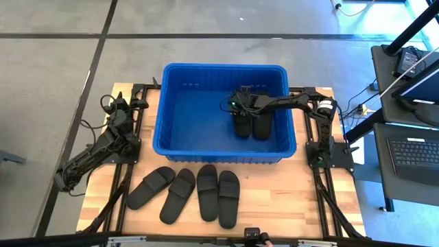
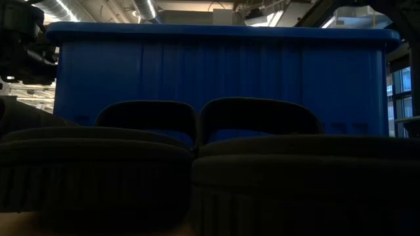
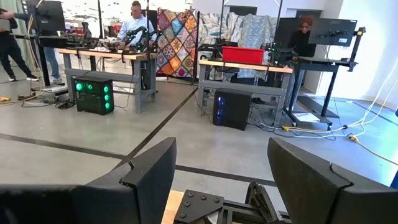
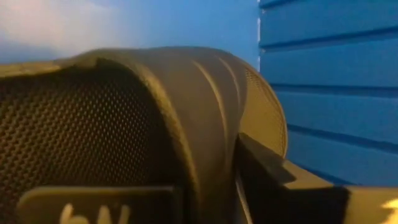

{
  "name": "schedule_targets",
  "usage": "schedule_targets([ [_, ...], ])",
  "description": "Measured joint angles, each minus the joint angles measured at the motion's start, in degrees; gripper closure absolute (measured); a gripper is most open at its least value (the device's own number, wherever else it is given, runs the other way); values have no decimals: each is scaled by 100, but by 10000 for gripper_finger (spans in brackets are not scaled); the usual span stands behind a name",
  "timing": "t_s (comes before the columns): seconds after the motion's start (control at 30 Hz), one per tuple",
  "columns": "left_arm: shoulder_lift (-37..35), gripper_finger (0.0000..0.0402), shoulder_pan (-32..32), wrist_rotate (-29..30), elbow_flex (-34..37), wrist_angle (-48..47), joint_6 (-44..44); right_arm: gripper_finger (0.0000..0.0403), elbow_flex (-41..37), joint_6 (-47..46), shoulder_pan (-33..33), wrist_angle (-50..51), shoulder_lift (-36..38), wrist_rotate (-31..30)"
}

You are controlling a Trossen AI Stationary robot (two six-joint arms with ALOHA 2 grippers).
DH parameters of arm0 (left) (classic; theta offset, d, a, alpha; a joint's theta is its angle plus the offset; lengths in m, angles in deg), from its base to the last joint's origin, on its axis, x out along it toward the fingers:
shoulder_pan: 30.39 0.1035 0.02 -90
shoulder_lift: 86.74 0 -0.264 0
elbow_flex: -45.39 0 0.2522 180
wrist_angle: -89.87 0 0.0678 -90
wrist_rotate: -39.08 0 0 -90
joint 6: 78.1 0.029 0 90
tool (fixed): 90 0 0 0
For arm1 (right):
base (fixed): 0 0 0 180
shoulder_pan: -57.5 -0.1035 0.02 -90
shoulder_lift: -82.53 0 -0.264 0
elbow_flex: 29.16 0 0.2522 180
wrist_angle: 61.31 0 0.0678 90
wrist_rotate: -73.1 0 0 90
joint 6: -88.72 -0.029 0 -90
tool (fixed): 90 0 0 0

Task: Pick and place slides into bin
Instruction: Put the black slide into the blue bin

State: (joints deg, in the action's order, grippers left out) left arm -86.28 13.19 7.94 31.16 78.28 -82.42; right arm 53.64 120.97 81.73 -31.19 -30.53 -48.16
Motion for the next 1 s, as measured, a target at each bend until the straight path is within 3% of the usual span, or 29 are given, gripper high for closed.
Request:
schedule_targets([
  [0.47,-1,153,-1,1,0,0,0,261,-7,14,4,201,0,-33],
  [0.83,1,153,-1,1,0,2,0,110,43,-37,7,194,11,-126],
  [1.0,0,153,-1,-1,0,1,0,74,307,-18,9,525,-2,-109],
])
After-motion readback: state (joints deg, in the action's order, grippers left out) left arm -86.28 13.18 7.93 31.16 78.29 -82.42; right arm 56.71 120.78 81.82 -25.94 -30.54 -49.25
